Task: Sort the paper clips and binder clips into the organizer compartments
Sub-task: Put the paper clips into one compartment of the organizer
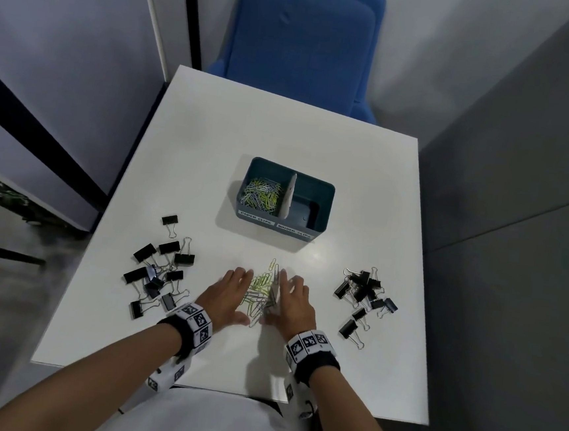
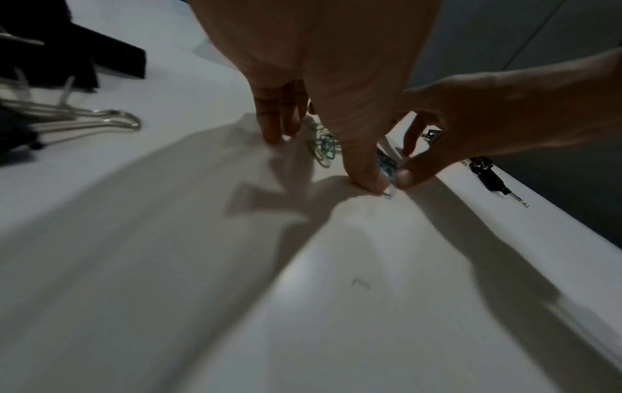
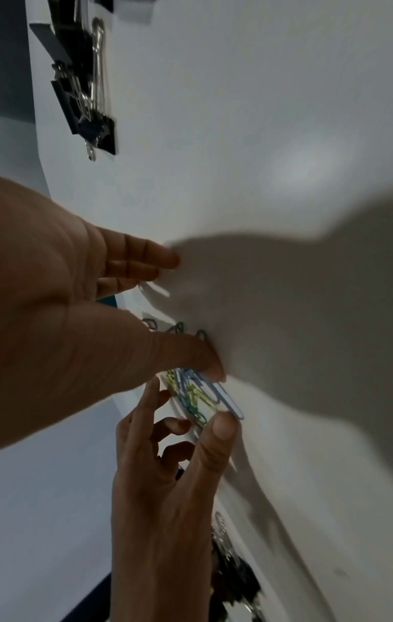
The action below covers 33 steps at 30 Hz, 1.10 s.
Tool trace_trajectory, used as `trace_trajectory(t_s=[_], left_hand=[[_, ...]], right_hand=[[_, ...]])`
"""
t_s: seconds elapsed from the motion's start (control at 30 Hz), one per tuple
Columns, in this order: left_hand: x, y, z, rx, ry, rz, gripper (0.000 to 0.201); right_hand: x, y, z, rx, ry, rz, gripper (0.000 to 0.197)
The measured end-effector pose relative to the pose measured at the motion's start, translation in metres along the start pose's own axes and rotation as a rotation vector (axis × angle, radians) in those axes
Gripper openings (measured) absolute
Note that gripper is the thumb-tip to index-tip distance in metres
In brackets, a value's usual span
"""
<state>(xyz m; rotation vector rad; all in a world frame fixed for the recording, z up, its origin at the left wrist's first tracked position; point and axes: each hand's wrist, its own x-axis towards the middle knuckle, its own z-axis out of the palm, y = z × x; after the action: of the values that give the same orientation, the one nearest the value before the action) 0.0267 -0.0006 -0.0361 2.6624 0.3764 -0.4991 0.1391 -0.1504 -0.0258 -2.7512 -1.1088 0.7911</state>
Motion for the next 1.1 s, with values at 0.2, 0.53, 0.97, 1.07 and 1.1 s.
trace_trajectory(t_s=[0.2,0.53,0.97,1.07,1.1], left_hand=[[0.018,0.013,0.005,-0.091,0.097,0.025,0.069],[0.025,0.002,-0.003,-0.223,0.14,-0.048,0.013],[0.056,0.008,-0.152,-0.541,0.542,-0.021,0.003],[0.082,0.001,-0.18,-0.604,0.583,-0.056,0.016],[0.087,-0.004,-0.183,-0.624,0.569,-0.087,0.027]], right_hand=[[0.014,-0.012,-0.004,0.103,0.09,-0.091,0.056],[0.021,-0.004,0.003,0.165,0.122,-0.136,0.01],[0.02,0.009,-0.015,0.338,0.053,-0.078,0.01],[0.016,0.003,-0.042,0.369,0.12,-0.119,0.012],[0.016,0.001,-0.053,0.38,0.147,-0.137,0.012]])
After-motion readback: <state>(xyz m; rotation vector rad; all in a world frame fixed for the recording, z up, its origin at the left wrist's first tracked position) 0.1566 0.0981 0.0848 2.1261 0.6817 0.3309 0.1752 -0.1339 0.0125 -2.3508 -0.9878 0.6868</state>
